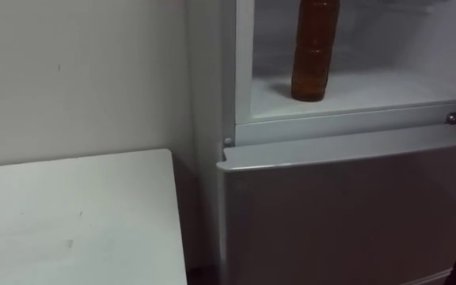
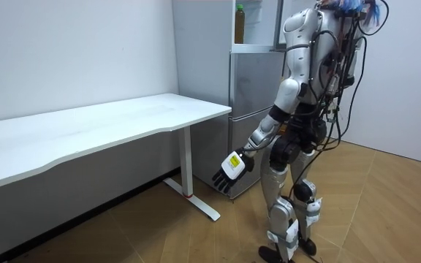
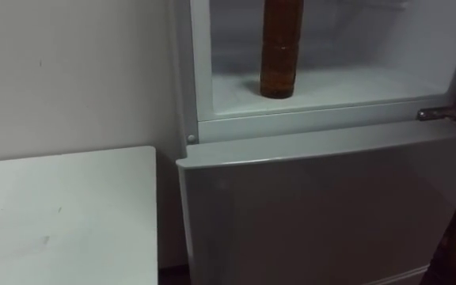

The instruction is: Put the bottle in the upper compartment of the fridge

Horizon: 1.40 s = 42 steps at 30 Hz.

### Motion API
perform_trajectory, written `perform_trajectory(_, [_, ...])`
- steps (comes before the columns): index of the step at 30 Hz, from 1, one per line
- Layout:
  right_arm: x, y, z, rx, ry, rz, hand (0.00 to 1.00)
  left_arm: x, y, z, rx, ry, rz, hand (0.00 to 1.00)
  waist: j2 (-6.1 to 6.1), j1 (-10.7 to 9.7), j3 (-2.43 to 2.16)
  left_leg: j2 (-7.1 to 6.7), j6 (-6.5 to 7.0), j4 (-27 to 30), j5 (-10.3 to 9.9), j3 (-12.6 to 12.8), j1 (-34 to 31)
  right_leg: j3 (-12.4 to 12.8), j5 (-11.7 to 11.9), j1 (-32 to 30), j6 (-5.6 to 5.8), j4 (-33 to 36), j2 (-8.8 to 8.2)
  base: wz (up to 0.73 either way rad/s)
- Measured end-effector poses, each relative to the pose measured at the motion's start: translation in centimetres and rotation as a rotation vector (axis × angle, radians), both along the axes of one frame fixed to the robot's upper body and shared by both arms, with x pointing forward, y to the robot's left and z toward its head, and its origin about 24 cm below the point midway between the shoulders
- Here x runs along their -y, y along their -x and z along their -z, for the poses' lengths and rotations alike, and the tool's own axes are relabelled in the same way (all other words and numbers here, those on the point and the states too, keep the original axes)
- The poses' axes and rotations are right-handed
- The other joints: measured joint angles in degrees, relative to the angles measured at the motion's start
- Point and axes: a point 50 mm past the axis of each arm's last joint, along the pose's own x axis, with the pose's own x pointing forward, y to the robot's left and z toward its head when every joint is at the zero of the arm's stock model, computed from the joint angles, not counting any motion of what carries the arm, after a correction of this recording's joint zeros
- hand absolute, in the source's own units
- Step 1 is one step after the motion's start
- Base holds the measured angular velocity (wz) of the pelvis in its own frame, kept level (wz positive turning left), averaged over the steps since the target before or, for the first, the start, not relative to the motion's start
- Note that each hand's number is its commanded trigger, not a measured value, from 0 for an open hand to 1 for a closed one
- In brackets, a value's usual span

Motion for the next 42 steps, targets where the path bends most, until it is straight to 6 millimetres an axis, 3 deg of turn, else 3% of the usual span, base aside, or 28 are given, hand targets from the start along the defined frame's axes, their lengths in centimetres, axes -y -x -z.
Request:
perform_trajectory(14, [1.5,-1.1,-7.1,0.041,0.263,0.046,0.00,-0.2,0.1,0.0,-0.017,-0.014,0.024,0.00,-0.33,-2.7,-0.06,-0.18,-0.01,0.1,0.0,0.1,-1.6,-0.2,-0.5,-2.3,-0.10,1.5,-0.17,-0.01])
perform_trajectory(21, [1.8,-1.0,-11.0,0.061,0.440,0.093,0.00,0.0,0.3,0.1,-0.026,-0.008,0.021,0.00,-0.36,-3.0,-0.09,-0.21,-0.01,0.1,0.0,-0.1,-1.4,-0.4,-0.5,-2.0,-0.10,1.2,-0.17,0.01])
perform_trajectory(25, [1.8,-0.6,-11.8,0.064,0.464,0.124,0.00,0.0,0.7,0.2,-0.037,-0.009,0.021,0.00,-0.48,-2.8,-0.22,-0.24,-0.01,-0.1,0.0,-0.1,-1.0,-0.1,-0.5,-1.7,-0.09,1.0,-0.09,-0.02])
perform_trajectory(30, [1.0,-0.2,-14.3,0.014,0.651,0.162,0.00,-0.3,1.3,0.2,-0.057,-0.028,0.025,0.00,-0.39,-2.7,-0.27,-0.25,-0.07,-0.6,0.1,0.0,-0.6,0.0,-0.6,-2.0,-0.11,1.6,-0.09,0.00])
perform_trajectory(42, [0.7,-0.4,-14.4,-0.028,0.684,0.160,0.00,-0.3,1.7,0.3,-0.064,-0.026,0.012,0.00,-0.41,-1.6,-0.23,-0.13,-0.15,-1.0,0.1,0.7,0.2,0.9,-0.7,-1.8,-0.21,1.8,0.05,-0.04])
